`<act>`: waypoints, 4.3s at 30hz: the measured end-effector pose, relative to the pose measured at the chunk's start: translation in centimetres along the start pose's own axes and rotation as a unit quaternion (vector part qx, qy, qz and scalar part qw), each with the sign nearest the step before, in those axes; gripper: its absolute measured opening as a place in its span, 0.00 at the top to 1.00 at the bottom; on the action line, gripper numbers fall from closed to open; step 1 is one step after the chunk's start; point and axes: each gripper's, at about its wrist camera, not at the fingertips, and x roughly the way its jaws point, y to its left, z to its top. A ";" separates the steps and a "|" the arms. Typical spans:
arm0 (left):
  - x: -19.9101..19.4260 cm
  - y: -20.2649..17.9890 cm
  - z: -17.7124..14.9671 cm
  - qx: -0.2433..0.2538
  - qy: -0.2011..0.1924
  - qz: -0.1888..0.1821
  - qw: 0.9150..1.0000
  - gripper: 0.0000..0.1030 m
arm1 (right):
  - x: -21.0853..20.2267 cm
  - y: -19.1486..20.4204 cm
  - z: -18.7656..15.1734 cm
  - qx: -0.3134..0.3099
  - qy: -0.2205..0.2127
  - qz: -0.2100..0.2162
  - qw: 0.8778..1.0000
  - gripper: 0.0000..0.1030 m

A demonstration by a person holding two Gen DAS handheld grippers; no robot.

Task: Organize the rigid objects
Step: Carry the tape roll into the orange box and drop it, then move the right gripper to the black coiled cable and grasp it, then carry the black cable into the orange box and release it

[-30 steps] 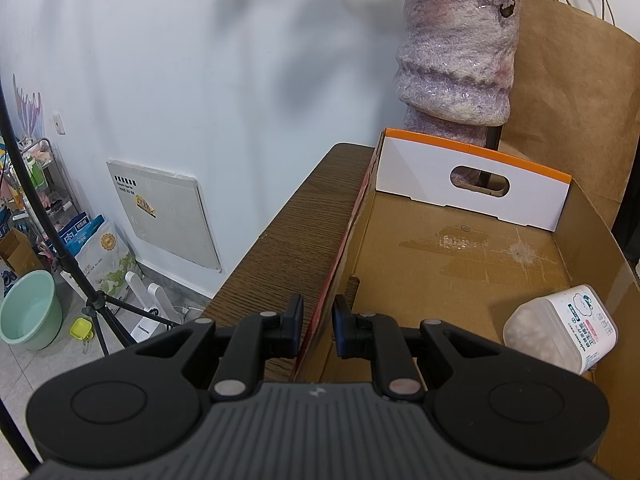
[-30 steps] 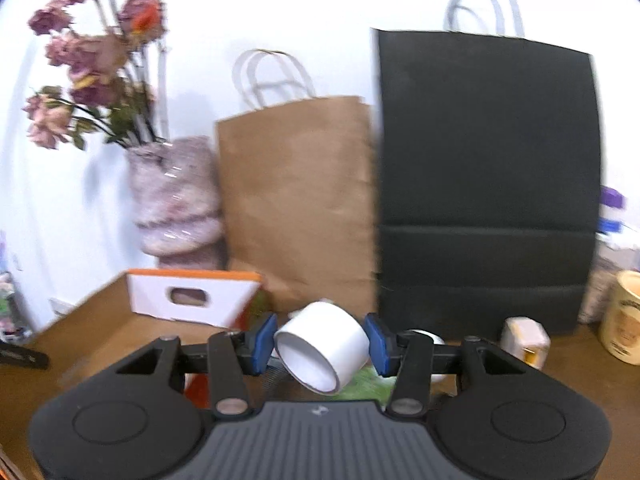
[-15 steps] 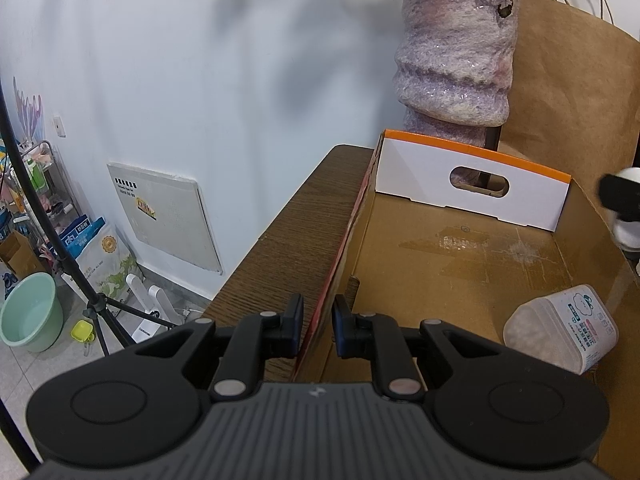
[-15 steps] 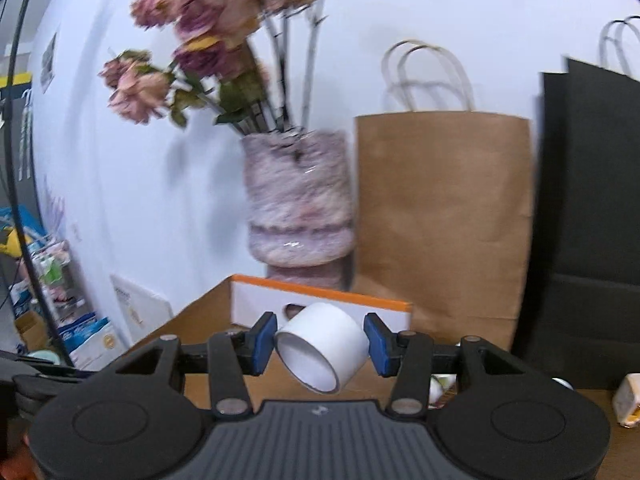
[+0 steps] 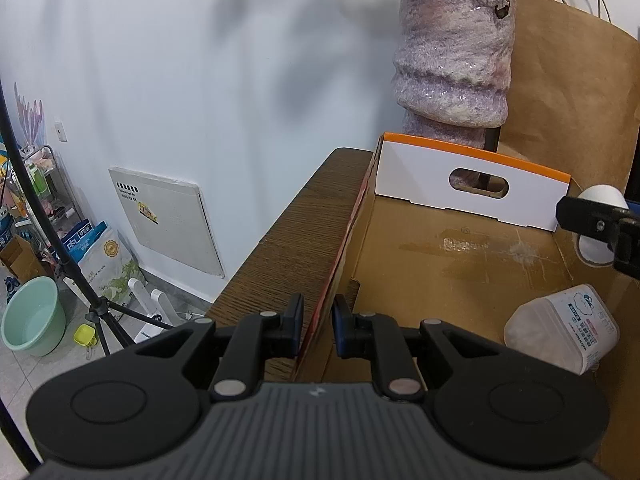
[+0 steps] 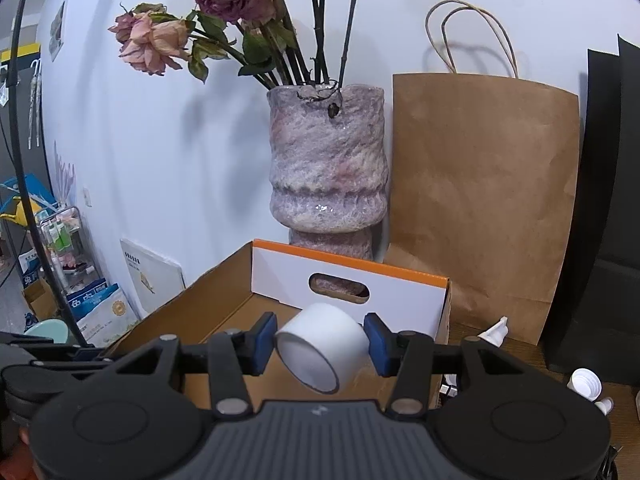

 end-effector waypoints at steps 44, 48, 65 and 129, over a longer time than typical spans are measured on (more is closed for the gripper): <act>0.0 -0.1 0.0 0.001 -0.001 0.000 1.000 0.84 | -7.2 -16.8 -5.5 0.072 0.004 -0.208 0.976 0.00; 0.0 -0.1 0.0 0.001 -0.001 0.000 1.000 0.84 | -7.1 -18.6 -7.7 0.077 0.037 -0.222 0.971 0.00; 0.0 -0.1 0.0 0.001 -0.001 0.001 1.000 0.84 | -5.4 -21.4 -11.0 0.168 0.064 -0.170 0.969 0.24; 0.0 -0.3 0.0 0.007 -0.008 0.005 1.000 0.84 | -1.8 -0.8 -0.2 0.020 -0.057 0.015 0.998 0.75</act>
